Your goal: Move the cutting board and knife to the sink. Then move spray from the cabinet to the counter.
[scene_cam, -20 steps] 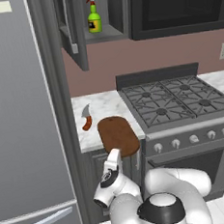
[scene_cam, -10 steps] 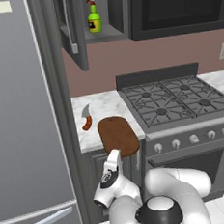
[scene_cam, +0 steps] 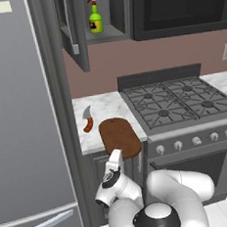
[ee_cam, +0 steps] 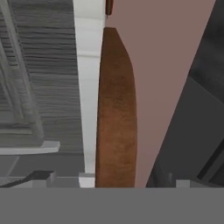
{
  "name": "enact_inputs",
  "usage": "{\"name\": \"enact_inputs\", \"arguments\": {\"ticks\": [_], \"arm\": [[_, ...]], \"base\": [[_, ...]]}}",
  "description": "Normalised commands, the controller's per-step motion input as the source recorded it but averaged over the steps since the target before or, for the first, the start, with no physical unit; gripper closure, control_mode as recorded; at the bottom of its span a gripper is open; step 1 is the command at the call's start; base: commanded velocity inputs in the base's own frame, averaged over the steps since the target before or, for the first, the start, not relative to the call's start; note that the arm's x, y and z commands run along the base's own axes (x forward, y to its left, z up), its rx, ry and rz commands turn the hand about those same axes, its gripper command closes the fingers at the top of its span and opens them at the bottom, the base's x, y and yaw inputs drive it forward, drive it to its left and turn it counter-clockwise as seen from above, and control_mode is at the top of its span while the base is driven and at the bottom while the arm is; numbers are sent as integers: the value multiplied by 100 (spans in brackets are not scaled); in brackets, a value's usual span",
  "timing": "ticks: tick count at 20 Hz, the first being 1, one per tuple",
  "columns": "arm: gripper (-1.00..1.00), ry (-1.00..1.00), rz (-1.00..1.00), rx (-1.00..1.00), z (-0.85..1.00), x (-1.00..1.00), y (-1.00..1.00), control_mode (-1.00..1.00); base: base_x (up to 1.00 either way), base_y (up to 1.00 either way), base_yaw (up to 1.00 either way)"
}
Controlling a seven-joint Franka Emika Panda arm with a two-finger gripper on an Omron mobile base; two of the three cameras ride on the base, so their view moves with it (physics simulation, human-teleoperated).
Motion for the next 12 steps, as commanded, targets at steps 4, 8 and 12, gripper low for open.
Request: {"name": "enact_inputs", "arguments": {"ticks": [4,8,12], "arm": [[-100,0,0,0,0,22,-11,-100],[-100,0,0,0,0,15,-13,-100],[-100,0,0,0,0,0,-1,-100]], "base": [[0,0,0],[0,0,0],[0,0,0]]}}
